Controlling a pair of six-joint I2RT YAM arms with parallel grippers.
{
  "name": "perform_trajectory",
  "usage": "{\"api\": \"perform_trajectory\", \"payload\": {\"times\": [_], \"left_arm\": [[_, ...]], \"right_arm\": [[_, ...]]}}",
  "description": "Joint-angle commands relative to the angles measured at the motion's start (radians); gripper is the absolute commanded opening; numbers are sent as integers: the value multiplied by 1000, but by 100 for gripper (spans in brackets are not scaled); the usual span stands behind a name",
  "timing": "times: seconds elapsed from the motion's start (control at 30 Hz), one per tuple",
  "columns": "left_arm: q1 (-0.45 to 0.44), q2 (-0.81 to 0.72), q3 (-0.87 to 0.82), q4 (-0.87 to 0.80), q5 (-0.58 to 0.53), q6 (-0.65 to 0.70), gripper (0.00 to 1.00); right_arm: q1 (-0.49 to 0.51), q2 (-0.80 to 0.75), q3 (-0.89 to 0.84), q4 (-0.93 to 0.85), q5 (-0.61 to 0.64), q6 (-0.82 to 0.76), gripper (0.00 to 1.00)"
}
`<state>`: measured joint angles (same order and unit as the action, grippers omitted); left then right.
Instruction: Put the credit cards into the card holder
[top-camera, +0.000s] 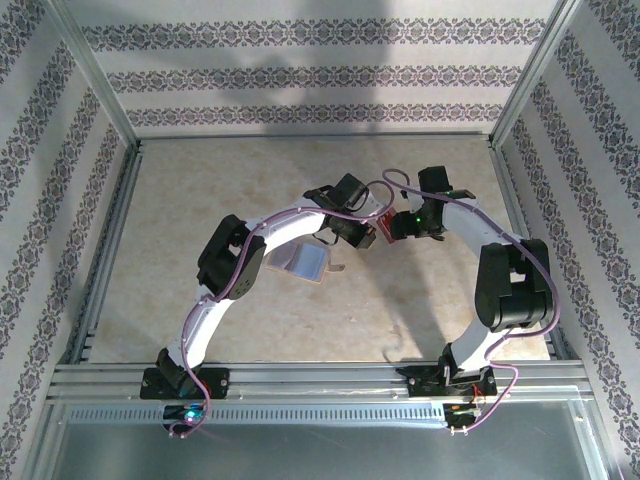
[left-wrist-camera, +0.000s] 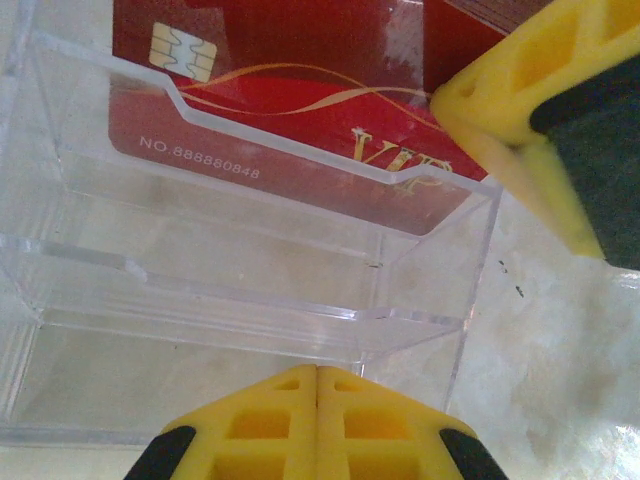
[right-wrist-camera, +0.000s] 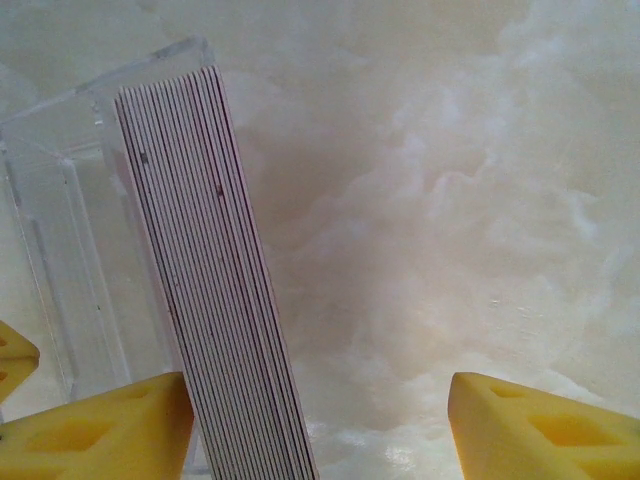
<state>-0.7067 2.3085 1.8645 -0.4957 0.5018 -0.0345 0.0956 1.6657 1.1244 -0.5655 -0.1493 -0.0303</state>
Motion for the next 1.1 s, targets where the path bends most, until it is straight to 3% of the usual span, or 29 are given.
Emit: {"api": "perform_trajectory", "payload": {"times": [0.0,0.73,1.07], "left_arm": [[15,58,-38,-67,-54,8,0],[15,65,-38,-67,-60,15,0],[15,73,-35,-69,-63,15,0]], "right_arm": [[-10,-33,20,-29,38,-8,67],[-16,-49,32,-35,24,-11,61],[-17,-50,42,-23,2,-12,52]]}}
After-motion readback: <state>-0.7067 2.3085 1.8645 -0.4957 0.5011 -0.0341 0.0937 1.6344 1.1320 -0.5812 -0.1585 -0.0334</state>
